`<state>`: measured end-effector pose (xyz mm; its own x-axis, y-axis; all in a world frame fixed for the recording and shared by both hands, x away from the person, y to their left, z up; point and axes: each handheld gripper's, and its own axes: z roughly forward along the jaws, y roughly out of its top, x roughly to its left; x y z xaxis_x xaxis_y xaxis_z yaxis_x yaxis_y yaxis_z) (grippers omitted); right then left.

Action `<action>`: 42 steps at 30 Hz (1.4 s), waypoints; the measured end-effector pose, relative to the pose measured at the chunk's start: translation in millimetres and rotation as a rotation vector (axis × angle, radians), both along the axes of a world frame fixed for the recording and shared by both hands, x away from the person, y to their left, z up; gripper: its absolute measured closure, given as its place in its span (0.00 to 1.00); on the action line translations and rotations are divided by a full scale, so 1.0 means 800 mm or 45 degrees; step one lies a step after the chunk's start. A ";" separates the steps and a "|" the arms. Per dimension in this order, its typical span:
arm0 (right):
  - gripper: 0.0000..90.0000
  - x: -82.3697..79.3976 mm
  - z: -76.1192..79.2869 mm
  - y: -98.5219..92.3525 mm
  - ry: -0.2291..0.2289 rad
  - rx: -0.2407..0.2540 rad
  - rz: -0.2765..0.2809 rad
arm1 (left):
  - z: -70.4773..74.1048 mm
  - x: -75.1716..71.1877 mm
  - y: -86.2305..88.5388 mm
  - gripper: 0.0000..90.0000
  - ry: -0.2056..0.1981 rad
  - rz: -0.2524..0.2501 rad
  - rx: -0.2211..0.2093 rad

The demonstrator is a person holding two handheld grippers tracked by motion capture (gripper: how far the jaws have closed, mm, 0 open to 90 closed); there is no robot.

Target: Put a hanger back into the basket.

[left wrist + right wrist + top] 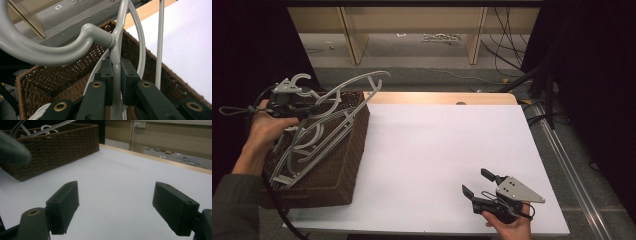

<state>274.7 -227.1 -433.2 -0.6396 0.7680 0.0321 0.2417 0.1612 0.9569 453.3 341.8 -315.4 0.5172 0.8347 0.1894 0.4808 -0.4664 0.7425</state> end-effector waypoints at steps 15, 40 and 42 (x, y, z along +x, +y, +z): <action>0.25 0.000 0.001 -0.001 0.001 -0.020 -0.002 | -0.011 0.003 0.054 0.91 -0.100 -0.188 0.296; 0.25 0.001 -0.001 0.000 0.012 -0.018 -0.001 | -0.044 -0.009 0.093 0.91 -0.037 -0.124 0.352; 0.25 0.001 -0.001 0.000 0.012 -0.021 -0.001 | -0.048 -0.011 0.093 0.91 -0.028 -0.102 0.341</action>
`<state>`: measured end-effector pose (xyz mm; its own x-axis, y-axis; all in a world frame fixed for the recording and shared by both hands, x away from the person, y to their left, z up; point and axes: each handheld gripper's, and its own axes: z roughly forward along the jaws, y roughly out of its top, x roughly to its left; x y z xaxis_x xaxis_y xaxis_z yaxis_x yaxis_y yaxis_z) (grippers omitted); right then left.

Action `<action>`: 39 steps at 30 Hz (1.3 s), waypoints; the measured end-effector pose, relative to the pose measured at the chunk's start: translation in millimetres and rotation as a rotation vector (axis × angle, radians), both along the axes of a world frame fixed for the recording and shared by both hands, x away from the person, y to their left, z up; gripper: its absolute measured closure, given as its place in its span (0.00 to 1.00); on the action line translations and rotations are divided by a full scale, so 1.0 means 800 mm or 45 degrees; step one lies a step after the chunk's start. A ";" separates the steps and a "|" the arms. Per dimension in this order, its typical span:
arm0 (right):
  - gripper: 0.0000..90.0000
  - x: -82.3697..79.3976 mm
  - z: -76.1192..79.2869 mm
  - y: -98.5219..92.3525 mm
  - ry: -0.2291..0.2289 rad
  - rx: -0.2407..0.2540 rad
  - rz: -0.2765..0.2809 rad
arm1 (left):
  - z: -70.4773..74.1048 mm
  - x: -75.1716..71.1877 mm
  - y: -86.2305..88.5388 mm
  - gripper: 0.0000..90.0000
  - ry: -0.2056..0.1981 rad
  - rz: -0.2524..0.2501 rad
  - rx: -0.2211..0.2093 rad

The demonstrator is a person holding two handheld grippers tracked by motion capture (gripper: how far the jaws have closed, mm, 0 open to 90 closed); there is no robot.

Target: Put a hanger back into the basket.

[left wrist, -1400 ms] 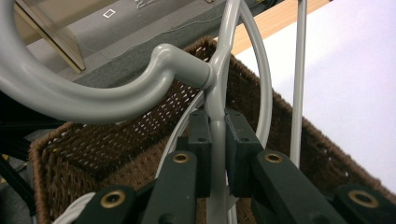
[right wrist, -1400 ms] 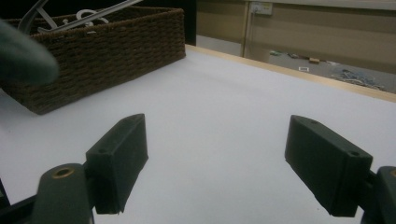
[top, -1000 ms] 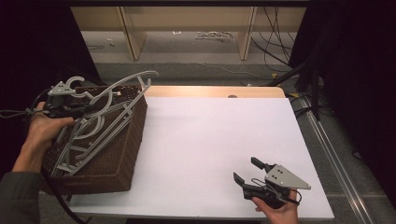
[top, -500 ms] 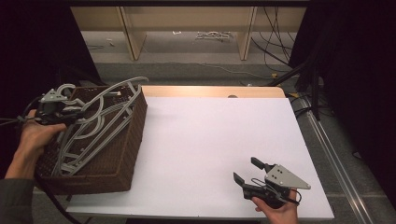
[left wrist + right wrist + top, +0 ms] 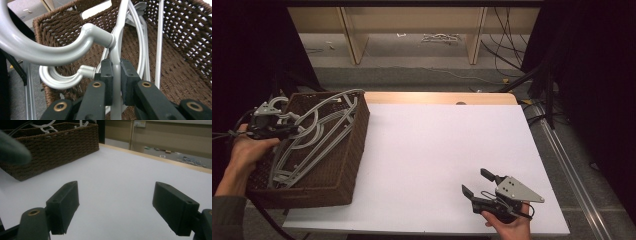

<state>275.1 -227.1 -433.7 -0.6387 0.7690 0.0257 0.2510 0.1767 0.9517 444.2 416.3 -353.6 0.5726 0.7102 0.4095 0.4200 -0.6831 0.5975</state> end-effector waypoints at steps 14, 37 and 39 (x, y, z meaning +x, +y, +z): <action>0.25 0.000 0.000 -0.001 -0.001 -0.002 -0.005 | -0.027 -0.029 -0.005 0.91 0.126 0.342 -0.365; 0.25 0.000 0.000 0.000 -0.004 0.000 0.000 | -0.032 -0.009 -0.007 0.90 0.239 0.314 -0.290; 0.25 0.000 0.000 0.000 0.004 -0.002 0.001 | -0.031 -0.005 -0.008 0.90 0.252 0.312 -0.263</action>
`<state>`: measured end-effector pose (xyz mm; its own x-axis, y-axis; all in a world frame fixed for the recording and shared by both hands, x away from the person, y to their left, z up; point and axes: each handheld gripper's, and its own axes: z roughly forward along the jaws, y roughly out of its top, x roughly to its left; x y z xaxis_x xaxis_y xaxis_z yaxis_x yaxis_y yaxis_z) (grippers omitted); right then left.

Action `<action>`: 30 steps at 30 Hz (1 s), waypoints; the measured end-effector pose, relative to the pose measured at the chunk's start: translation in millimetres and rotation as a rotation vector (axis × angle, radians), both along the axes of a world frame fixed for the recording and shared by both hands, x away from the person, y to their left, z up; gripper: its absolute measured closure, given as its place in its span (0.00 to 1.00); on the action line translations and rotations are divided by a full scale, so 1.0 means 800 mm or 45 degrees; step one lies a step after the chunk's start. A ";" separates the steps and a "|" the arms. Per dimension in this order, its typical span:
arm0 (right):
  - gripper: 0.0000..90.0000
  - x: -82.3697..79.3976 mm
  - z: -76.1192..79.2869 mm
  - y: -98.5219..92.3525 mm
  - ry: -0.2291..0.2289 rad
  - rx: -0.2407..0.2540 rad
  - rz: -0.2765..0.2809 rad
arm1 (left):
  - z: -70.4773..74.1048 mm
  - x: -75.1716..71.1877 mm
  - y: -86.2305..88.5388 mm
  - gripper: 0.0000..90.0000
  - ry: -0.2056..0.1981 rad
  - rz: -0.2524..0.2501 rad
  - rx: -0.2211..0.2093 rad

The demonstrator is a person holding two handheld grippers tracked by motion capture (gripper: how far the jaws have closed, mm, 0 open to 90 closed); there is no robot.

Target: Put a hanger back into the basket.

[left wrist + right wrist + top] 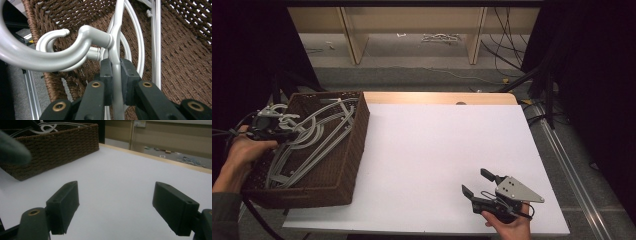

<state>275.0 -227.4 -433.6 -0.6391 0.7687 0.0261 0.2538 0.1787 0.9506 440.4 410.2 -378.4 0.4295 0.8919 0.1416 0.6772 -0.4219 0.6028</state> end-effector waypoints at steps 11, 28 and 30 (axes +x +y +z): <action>0.25 0.000 -0.001 0.001 -0.009 0.002 -0.002 | -0.005 0.018 -0.008 0.89 0.032 -0.052 0.097; 0.25 0.002 -0.003 0.001 -0.015 0.026 -0.002 | 0.011 0.030 0.004 0.89 0.063 -0.113 0.081; 0.25 0.001 -0.001 0.000 -0.006 0.004 -0.001 | 0.009 0.028 -0.001 0.89 0.058 -0.129 0.078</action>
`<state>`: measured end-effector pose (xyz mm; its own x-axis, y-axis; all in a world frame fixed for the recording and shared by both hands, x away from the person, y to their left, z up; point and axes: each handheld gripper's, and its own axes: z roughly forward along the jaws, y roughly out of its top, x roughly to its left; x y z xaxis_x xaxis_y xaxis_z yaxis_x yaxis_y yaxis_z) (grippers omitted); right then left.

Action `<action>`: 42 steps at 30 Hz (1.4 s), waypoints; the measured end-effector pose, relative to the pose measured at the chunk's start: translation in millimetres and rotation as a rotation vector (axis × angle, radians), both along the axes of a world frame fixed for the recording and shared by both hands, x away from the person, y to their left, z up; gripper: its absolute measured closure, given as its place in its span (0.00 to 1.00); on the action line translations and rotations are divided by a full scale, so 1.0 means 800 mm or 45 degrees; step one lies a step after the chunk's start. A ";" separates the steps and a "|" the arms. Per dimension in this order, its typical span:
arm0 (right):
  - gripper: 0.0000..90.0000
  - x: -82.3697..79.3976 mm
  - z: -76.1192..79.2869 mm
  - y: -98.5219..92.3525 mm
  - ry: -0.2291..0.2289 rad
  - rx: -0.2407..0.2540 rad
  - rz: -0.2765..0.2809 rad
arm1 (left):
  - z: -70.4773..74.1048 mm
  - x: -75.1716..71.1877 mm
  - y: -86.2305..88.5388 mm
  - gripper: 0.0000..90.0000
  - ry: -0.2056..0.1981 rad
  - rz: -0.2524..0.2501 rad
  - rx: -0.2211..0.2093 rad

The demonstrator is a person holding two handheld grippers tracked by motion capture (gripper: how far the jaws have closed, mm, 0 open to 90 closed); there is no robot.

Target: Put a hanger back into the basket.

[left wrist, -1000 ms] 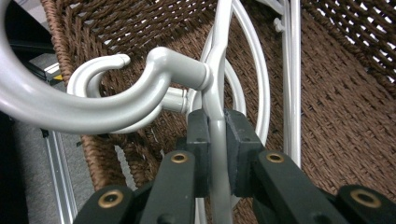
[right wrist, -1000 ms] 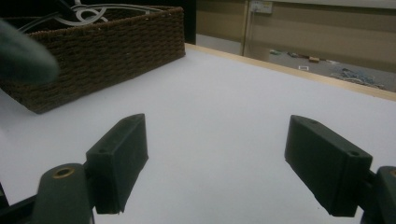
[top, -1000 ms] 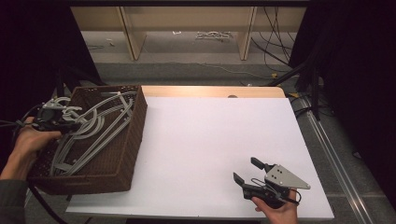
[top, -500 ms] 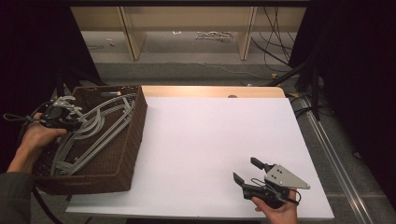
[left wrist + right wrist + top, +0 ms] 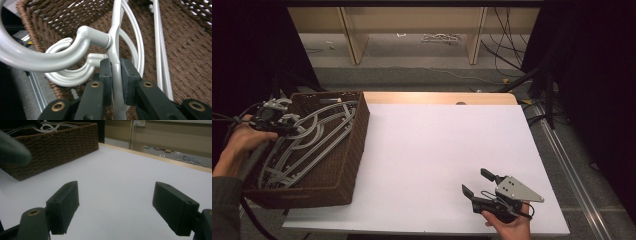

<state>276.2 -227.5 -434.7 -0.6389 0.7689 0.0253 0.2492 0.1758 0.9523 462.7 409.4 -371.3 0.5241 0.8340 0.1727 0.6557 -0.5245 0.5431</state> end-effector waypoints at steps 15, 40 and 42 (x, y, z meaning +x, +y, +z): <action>0.25 0.001 -0.001 0.001 -0.006 0.018 -0.001 | -0.037 0.000 0.001 0.88 0.102 0.081 0.000; 0.25 0.000 0.000 0.001 -0.001 -0.007 -0.001 | -0.011 -0.039 -0.017 0.43 -0.102 0.201 -0.095; 0.25 0.000 0.001 0.001 0.003 -0.006 0.001 | -0.008 -0.044 -0.022 0.41 -0.125 0.194 -0.116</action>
